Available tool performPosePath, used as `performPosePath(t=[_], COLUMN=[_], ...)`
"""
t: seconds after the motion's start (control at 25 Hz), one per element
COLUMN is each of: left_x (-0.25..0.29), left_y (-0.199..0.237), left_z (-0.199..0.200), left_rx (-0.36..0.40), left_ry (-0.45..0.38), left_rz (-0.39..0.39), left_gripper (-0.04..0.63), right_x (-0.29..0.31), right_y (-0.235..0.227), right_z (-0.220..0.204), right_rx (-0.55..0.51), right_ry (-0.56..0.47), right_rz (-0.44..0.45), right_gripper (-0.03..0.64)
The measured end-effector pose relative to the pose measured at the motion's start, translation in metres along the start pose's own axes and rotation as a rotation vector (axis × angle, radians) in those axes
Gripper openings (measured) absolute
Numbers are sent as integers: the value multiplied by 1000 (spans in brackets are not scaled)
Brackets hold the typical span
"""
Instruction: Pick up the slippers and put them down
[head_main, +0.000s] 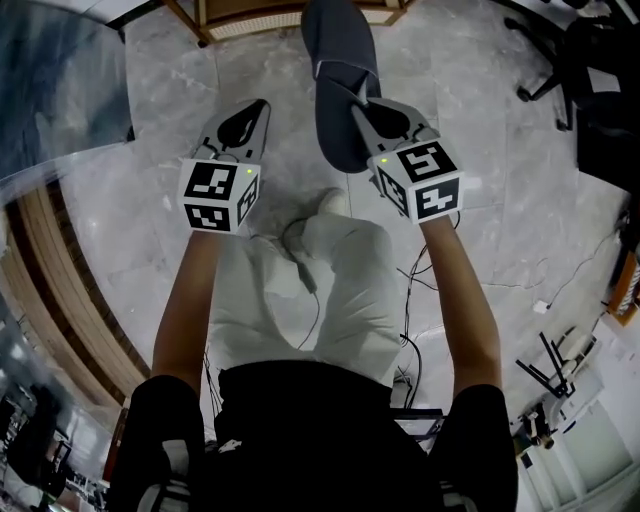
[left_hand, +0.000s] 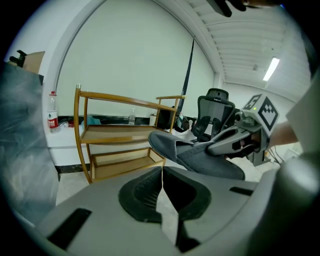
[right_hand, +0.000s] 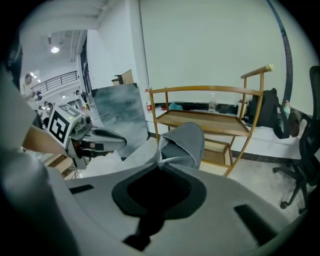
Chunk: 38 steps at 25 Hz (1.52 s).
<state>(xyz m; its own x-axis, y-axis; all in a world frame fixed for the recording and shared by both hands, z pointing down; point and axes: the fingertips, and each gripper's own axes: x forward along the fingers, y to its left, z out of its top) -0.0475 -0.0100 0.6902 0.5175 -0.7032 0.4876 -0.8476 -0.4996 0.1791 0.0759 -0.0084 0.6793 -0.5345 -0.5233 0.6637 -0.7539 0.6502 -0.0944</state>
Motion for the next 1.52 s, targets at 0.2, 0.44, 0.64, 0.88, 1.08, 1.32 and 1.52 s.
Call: performPosePath(t=[0.2, 0.44, 0.64, 0.88, 1.08, 1.32, 1.52], left_x=[38, 71, 95, 125, 143, 156, 165], left_y=[6, 11, 21, 27, 23, 23, 28], left_z=[-42, -91, -120, -148, -169, -190, -208], left_rx=[-6, -13, 4, 41, 62, 85, 102], left_ry=[-27, -45, -67, -80, -75, -58, -43], left_rz=[1, 3, 2, -14, -26, -31, -28], left_gripper=[8, 8, 8, 8, 8, 8, 8], right_x=[40, 81, 113, 140, 151, 168, 187], right_y=[-10, -21, -27, -41, -58, -67, -68], right_z=[-43, -85, -111, -143, -173, -198, -216], right_rx=[-18, -34, -66, -152, -147, -123, -123], right_ry=[3, -6, -18, -24, -23, -19, -7], right_rz=[11, 15, 19, 0, -18, -10, 4], right_gripper=[11, 11, 11, 11, 11, 11, 11])
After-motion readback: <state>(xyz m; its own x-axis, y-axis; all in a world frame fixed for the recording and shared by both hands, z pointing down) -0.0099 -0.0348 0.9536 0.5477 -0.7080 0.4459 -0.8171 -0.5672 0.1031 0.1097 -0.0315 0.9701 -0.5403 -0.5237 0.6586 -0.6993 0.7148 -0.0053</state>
